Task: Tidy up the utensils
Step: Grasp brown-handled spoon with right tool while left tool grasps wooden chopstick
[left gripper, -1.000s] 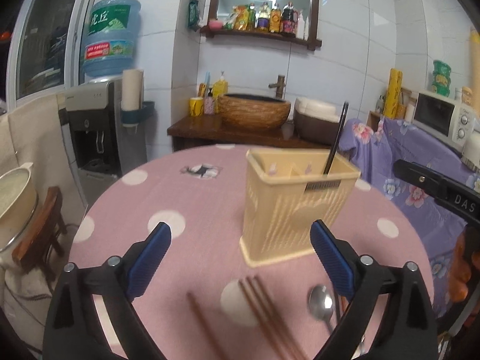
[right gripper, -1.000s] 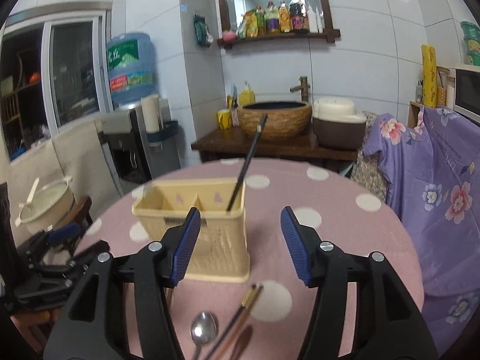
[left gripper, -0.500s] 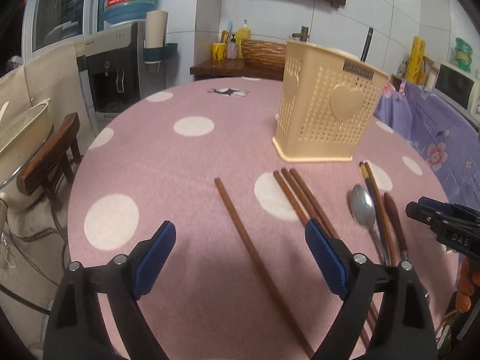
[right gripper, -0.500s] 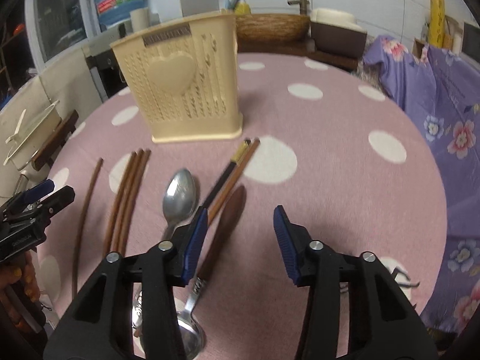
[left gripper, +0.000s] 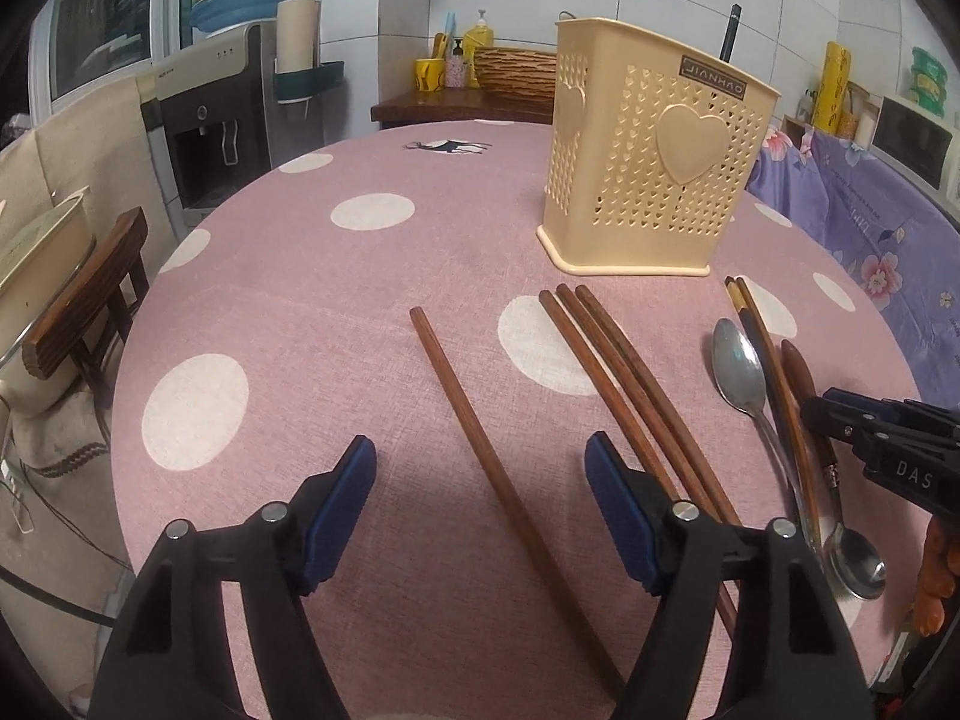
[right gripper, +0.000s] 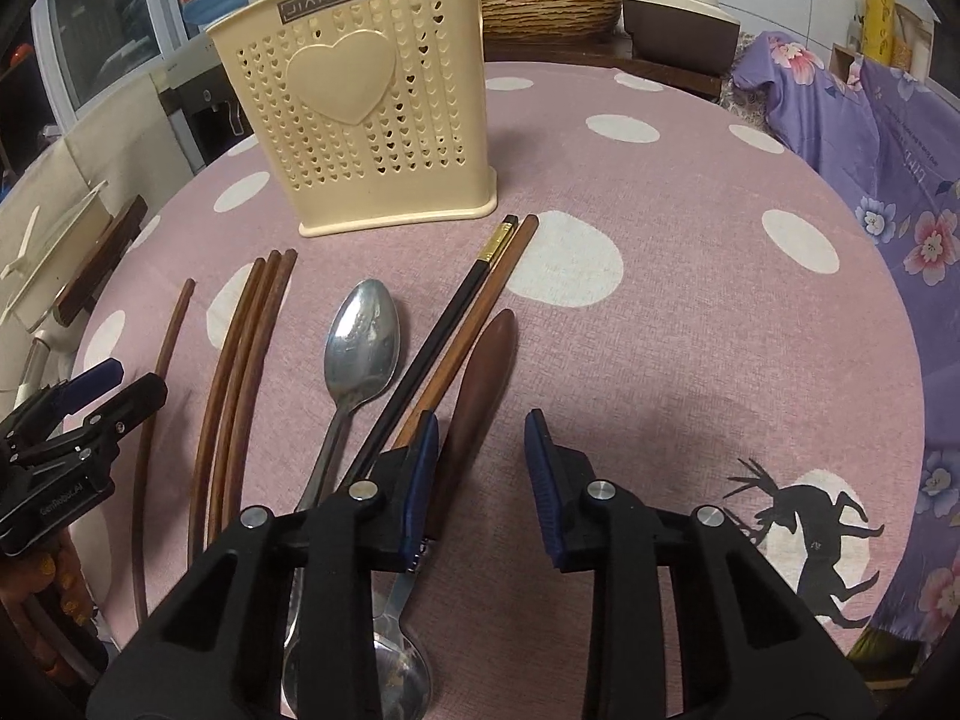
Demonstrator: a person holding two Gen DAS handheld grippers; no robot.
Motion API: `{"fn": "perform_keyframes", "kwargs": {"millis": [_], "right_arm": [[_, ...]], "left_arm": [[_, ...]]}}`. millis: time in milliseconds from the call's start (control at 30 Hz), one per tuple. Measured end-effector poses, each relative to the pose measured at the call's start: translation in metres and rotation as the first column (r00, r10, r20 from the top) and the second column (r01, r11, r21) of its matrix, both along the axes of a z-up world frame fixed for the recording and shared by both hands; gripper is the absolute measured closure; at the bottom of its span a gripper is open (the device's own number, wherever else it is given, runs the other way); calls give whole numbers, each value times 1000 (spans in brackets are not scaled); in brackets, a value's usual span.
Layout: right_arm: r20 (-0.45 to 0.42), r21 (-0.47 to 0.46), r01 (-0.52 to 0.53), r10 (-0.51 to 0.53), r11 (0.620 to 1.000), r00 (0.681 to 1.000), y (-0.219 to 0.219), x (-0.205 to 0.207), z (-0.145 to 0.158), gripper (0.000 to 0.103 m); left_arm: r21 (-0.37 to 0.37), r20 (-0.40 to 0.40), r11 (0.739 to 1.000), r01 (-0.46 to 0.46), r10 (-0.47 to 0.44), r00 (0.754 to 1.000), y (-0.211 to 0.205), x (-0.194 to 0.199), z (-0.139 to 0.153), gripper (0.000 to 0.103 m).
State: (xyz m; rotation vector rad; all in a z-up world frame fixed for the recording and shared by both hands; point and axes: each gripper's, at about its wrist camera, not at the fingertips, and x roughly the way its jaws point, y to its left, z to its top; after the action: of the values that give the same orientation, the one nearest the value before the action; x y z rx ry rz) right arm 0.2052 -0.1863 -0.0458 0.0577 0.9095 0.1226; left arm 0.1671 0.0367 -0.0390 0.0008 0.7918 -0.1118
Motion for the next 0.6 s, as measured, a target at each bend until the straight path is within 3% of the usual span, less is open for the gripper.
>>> {"fn": "perform_keyframes", "kwargs": {"millis": [267, 600], "right_arm": [[7, -55, 7, -7, 998, 1000, 7, 8, -1, 82], [-6, -52, 18, -18, 999, 1000, 3, 27, 1, 84]], "left_arm": [[31, -46, 999, 15, -14, 999, -3, 27, -3, 49], [72, -113, 995, 64, -56, 992, -10, 60, 0, 69]]}}
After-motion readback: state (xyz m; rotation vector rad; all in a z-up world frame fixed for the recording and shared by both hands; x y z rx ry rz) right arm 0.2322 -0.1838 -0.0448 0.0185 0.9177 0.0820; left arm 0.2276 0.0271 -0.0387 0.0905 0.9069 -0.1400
